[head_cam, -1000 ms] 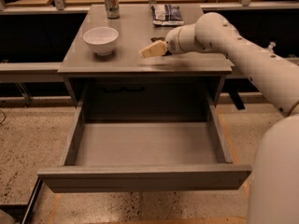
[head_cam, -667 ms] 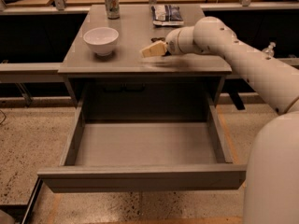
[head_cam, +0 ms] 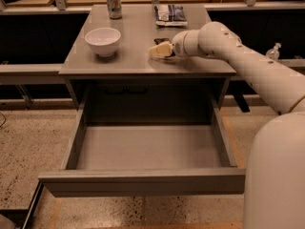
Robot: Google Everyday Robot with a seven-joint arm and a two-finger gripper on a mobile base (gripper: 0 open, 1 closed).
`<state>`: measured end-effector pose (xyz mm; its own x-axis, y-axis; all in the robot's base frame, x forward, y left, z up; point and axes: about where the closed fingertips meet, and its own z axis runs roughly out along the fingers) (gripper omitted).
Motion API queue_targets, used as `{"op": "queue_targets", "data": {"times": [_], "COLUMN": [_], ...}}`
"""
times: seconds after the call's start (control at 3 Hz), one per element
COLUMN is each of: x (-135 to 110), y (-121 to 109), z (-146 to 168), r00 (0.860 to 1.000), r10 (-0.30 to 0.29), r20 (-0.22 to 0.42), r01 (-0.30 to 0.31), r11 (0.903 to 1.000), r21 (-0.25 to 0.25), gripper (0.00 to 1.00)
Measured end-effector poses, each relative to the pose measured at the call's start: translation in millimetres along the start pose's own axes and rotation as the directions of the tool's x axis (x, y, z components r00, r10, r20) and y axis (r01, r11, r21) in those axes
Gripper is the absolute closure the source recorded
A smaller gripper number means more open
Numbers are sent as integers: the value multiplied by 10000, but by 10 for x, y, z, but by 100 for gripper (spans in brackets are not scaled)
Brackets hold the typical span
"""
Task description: Place rxbar chocolate into top drawer
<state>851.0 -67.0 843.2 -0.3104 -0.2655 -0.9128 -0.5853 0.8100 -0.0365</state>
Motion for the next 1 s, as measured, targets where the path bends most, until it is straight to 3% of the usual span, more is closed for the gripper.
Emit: {"op": "queue_targets", "data": {"times": [0.67, 1.0], "x": [-6, -139], "y": [13, 124], "z": [55, 4], "r00": [10000, 9996], "r10": [-8, -287], "r20": [-81, -47], "r01": [8, 285], "r11": [10000, 9989], "r21": [-18, -369], "gripper": [64, 95]}}
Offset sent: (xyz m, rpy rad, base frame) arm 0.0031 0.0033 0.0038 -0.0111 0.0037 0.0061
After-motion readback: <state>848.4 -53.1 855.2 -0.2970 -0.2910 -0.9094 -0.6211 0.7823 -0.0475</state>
